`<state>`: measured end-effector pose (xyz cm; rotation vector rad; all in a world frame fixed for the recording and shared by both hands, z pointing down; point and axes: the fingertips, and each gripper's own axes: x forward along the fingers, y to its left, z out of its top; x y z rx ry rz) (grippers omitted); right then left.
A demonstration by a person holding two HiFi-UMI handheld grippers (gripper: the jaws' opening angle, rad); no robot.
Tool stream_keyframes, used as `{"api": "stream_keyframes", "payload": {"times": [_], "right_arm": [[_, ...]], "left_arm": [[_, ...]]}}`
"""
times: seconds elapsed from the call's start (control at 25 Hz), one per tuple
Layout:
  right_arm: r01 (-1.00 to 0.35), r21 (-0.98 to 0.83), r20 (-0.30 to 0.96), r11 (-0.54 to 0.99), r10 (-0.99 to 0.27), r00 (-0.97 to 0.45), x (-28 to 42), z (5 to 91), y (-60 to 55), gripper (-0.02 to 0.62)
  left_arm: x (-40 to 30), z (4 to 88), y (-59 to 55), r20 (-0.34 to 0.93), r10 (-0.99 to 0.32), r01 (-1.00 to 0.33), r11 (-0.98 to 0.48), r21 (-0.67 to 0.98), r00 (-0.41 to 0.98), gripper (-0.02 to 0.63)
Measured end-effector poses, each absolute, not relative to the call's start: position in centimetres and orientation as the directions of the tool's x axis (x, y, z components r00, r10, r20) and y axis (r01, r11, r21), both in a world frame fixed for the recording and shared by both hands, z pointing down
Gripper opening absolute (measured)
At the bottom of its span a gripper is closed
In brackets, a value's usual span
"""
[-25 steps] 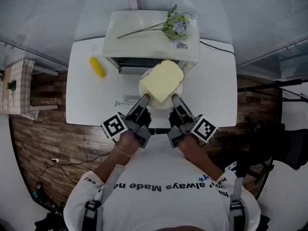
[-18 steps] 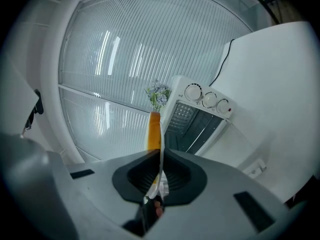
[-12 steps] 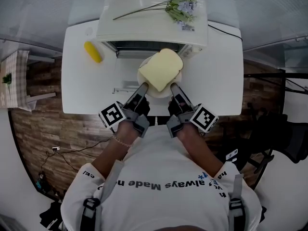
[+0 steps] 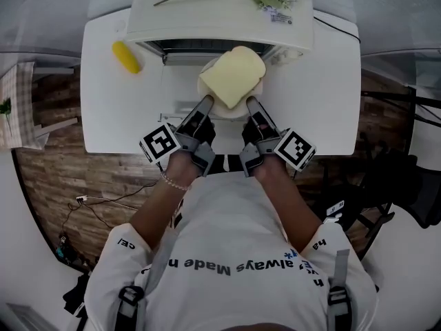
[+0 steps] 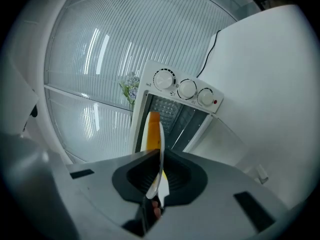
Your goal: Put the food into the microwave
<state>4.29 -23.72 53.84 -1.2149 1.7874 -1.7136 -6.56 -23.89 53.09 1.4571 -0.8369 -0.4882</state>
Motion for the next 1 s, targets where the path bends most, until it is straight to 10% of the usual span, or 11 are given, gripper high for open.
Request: {"api": "stream_keyframes", "payload": {"times": [1.0], "right_arm": [[-0.360,-0.921,0.333,-0.151,-0.784,-0.524,4.0,61.0,-30.6,0.026]], "left_arm": [[-7.3,60.6,-30.7,0.258,-0.748,-0.270,0.109,0.957,0.611,0.018]]}}
